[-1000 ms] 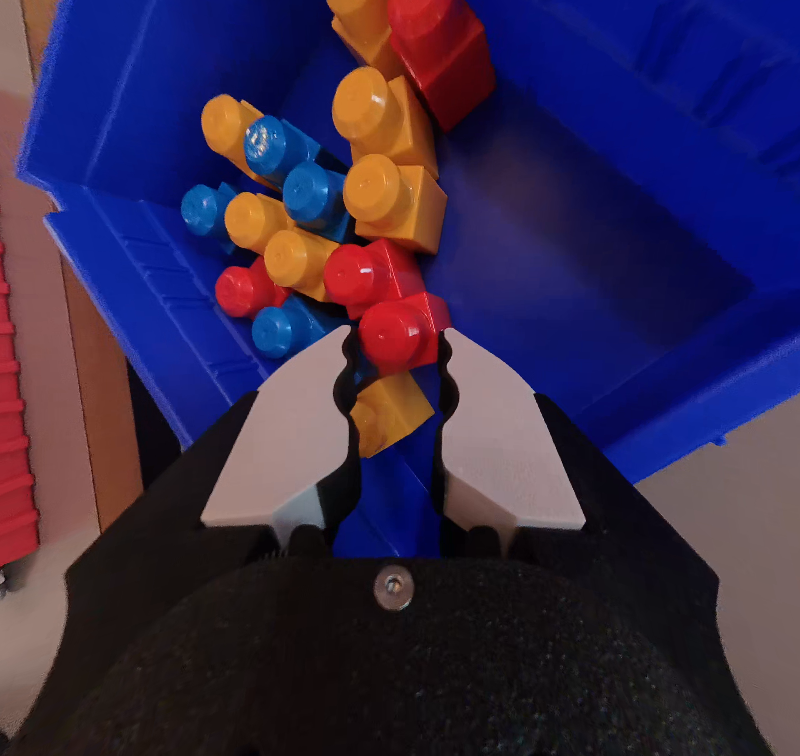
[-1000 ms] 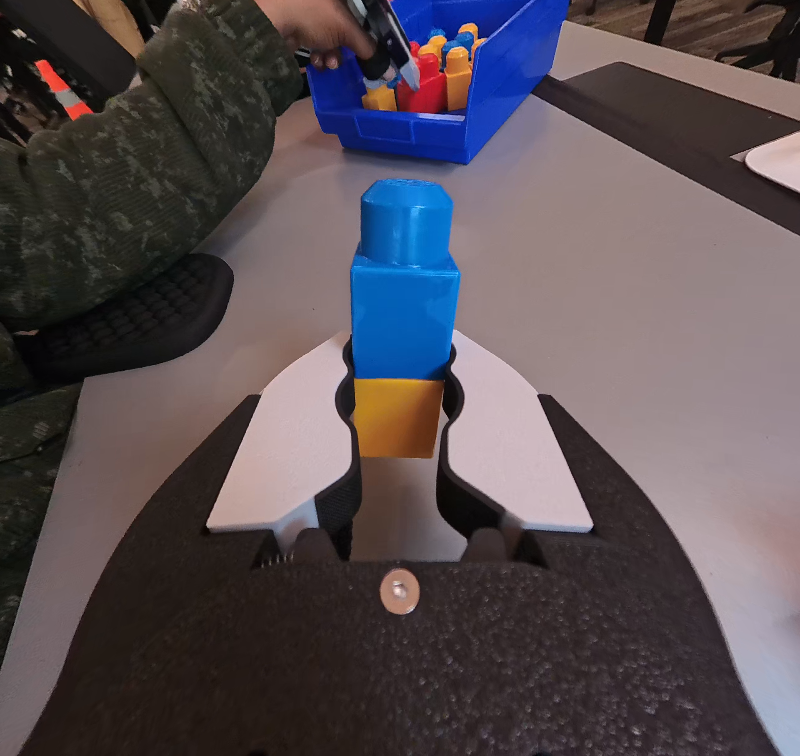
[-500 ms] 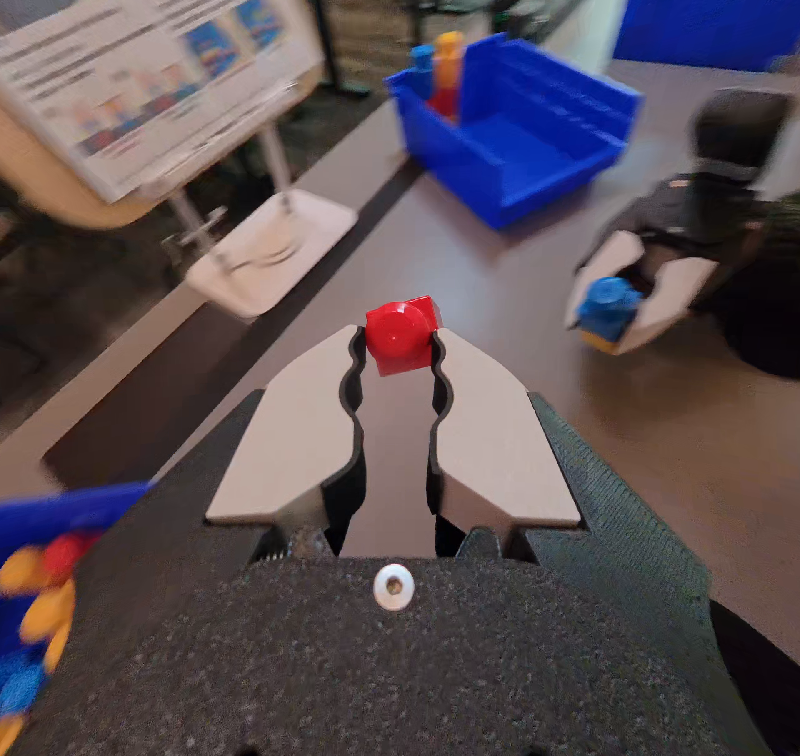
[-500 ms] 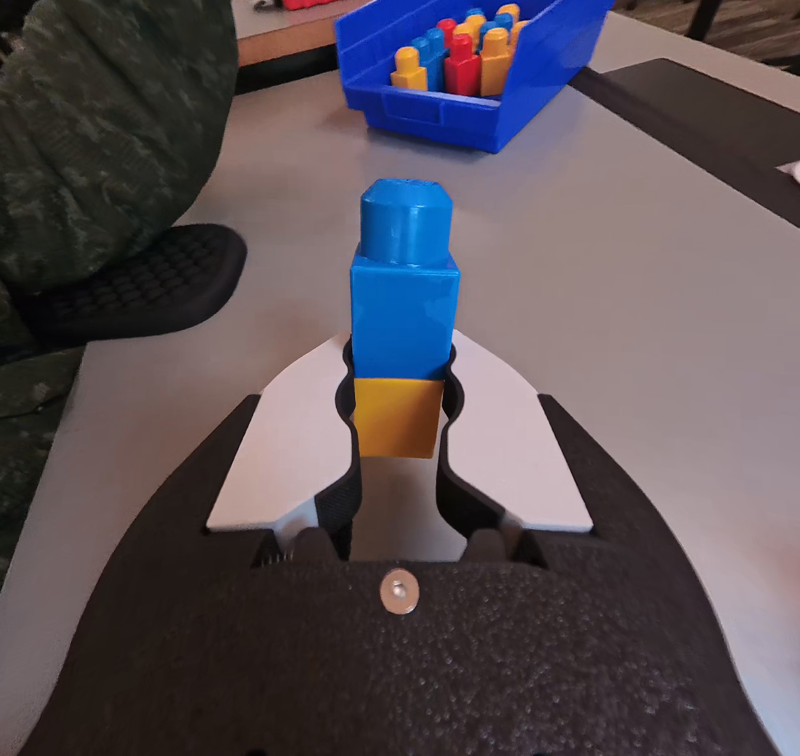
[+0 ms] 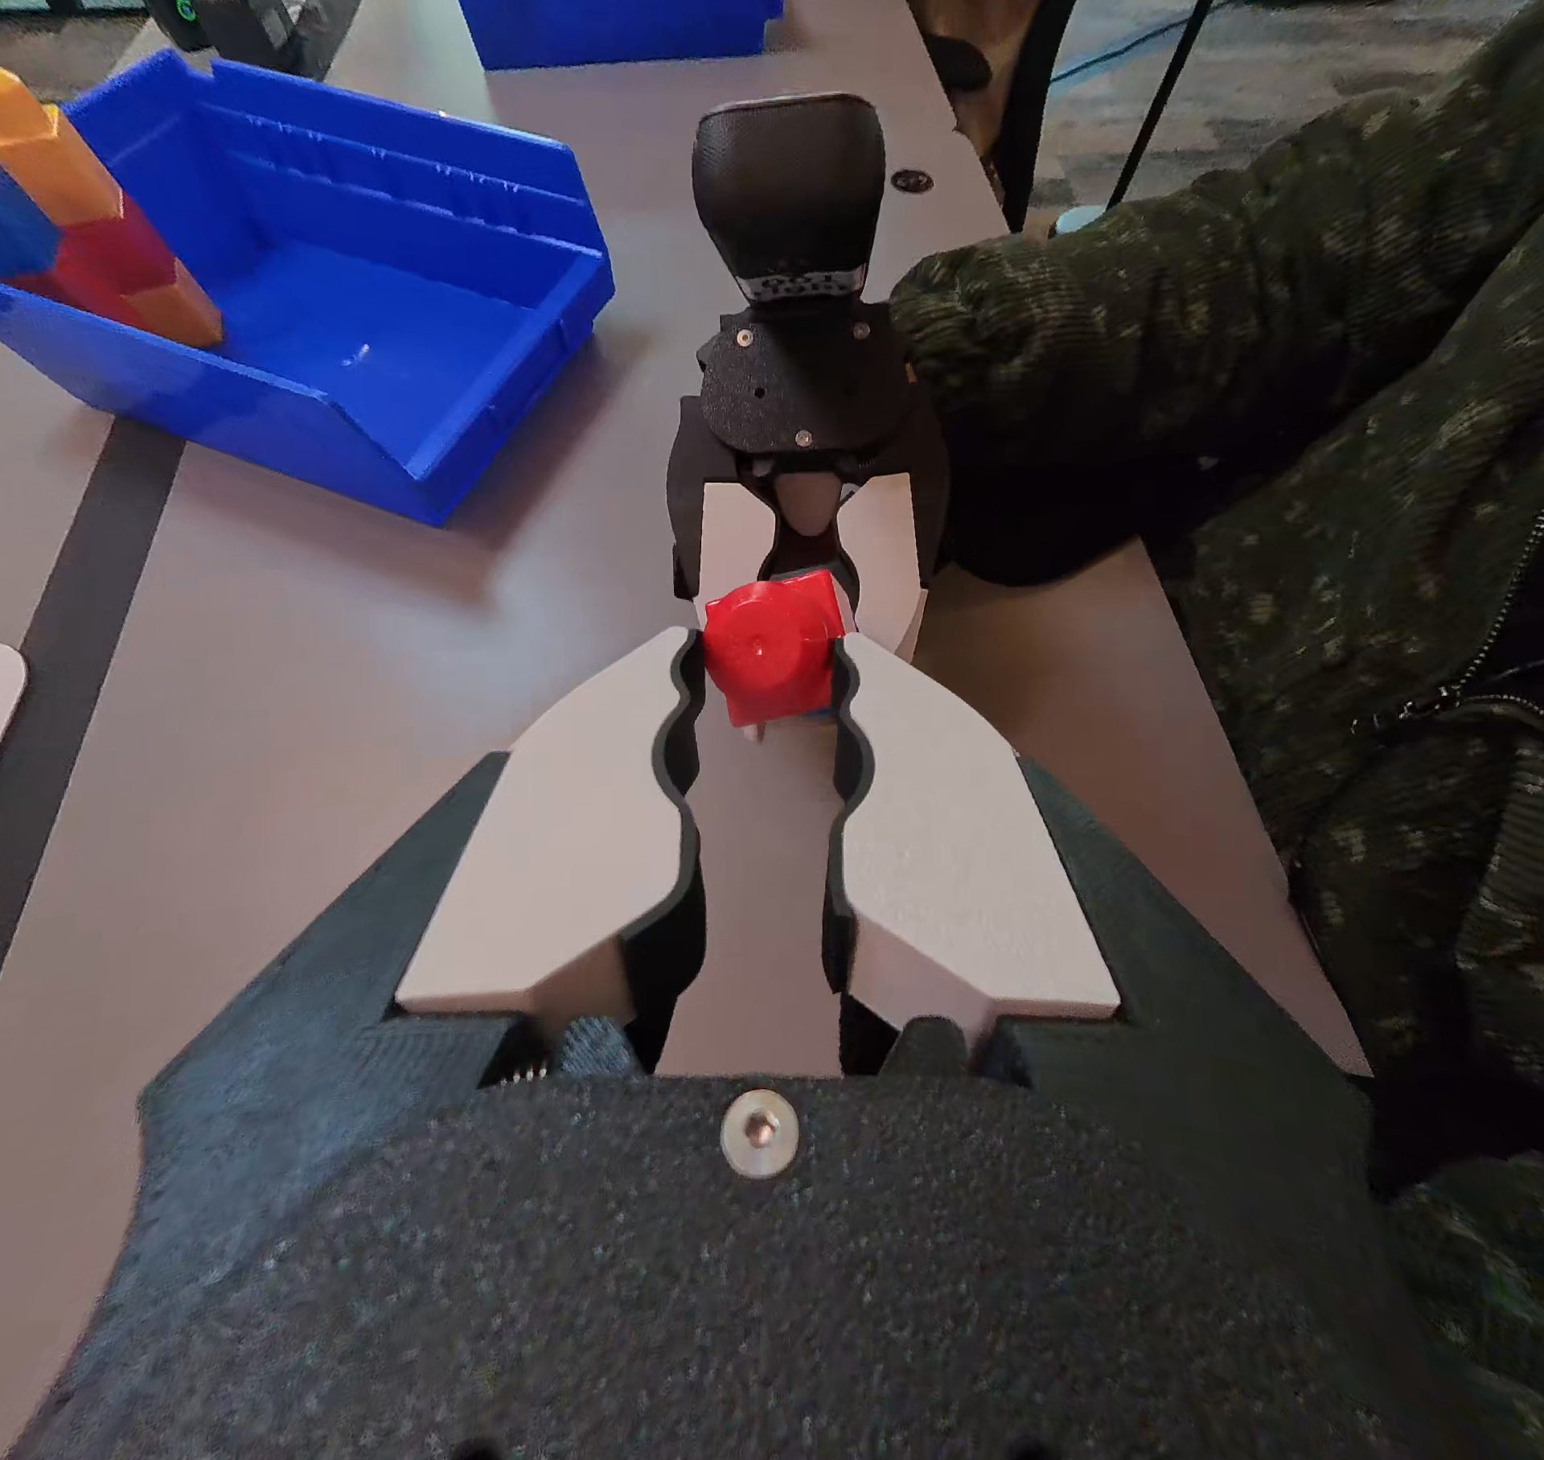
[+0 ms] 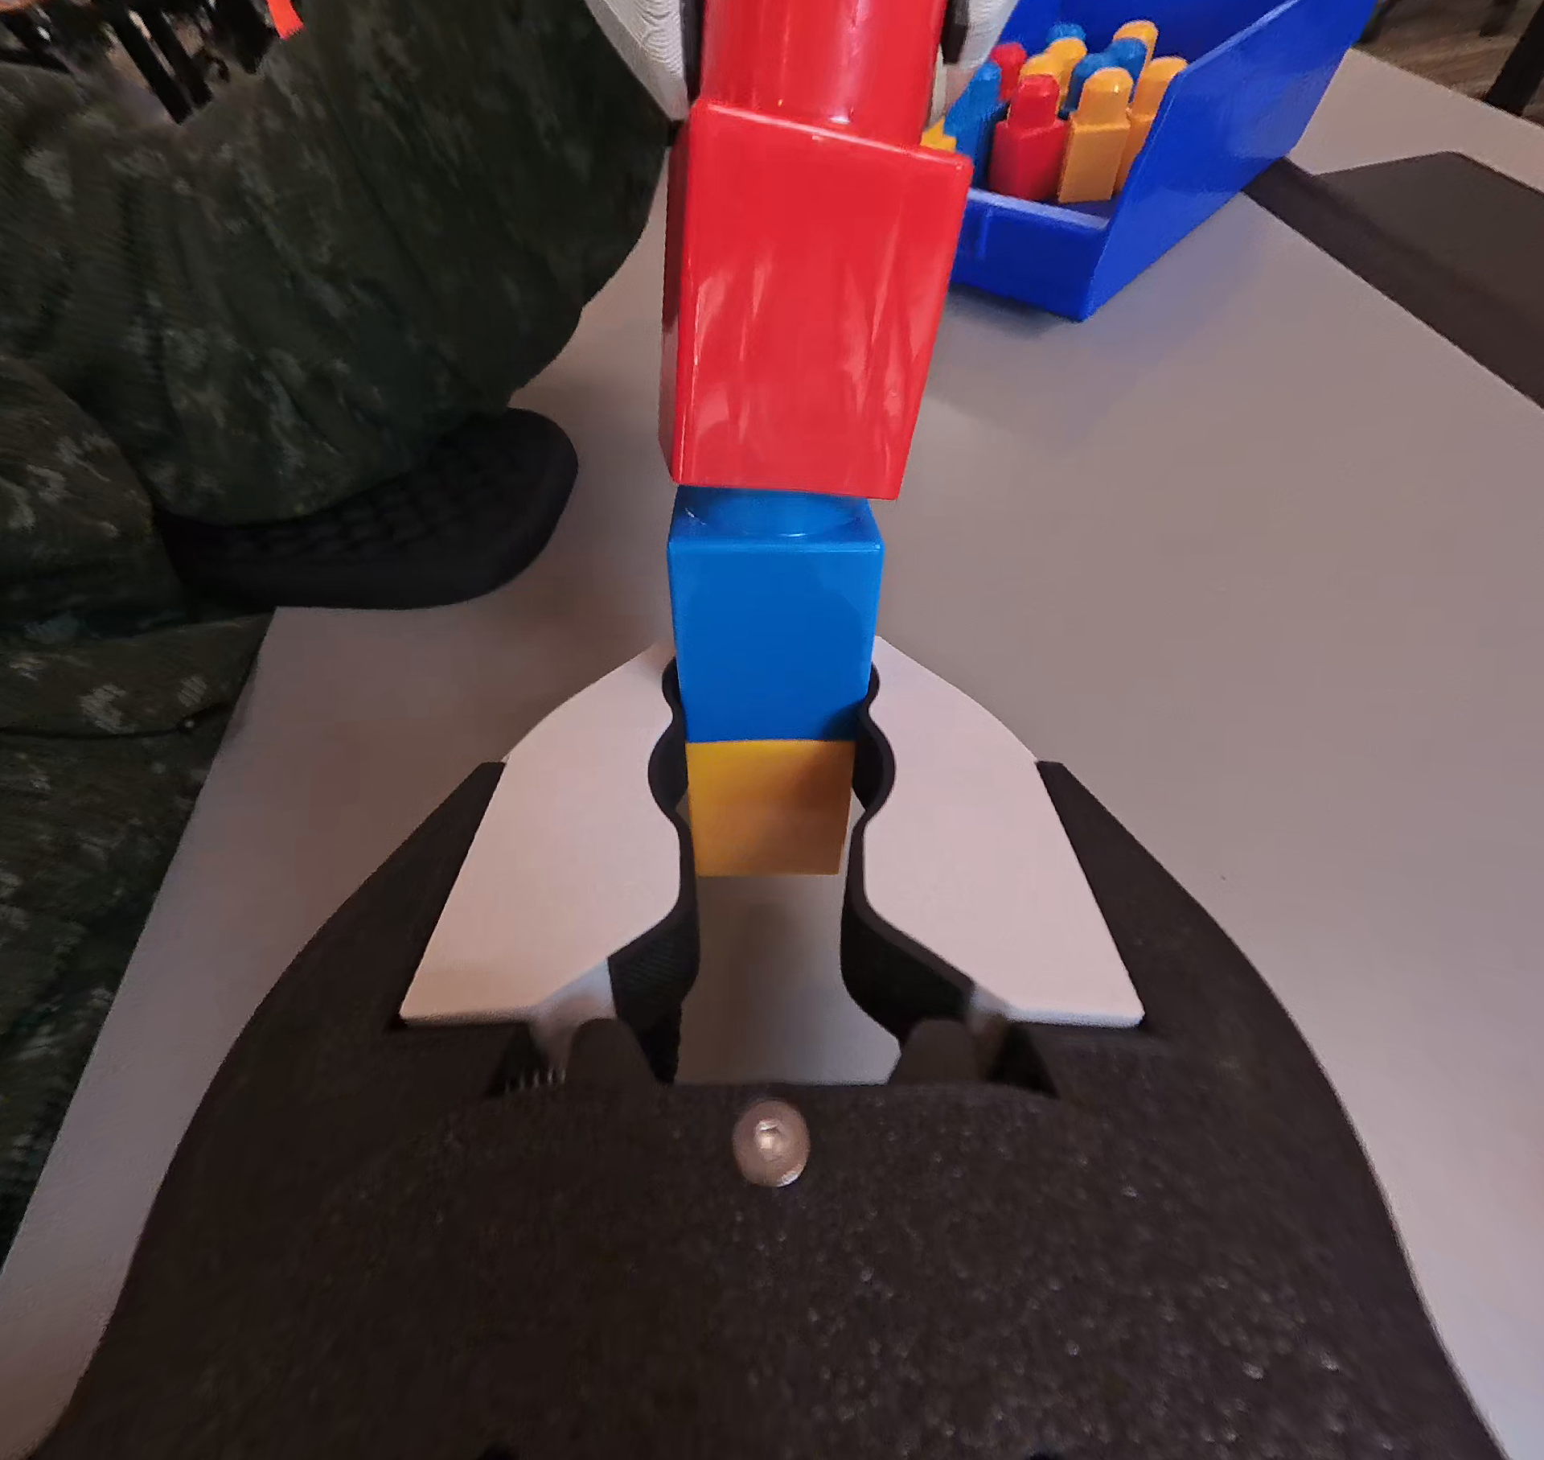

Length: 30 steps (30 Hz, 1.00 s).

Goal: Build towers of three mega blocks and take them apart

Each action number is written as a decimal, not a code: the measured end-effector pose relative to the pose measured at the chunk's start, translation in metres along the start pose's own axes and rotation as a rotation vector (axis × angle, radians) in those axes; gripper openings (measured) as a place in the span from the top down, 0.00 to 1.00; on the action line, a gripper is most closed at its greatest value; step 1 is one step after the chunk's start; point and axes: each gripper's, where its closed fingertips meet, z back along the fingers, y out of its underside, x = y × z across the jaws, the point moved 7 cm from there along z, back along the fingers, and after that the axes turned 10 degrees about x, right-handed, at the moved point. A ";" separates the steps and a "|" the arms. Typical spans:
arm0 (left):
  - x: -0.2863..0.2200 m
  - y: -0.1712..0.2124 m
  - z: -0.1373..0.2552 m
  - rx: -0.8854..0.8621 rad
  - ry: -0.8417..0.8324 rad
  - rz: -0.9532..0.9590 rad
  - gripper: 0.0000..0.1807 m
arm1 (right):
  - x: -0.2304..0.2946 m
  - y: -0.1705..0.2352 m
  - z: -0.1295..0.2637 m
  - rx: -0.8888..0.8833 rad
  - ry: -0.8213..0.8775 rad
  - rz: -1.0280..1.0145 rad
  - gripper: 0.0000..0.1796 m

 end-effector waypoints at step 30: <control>-0.015 -0.038 -0.009 -0.253 -0.058 -0.117 0.72 | 0.003 -0.015 0.018 -0.148 0.011 -0.013 0.80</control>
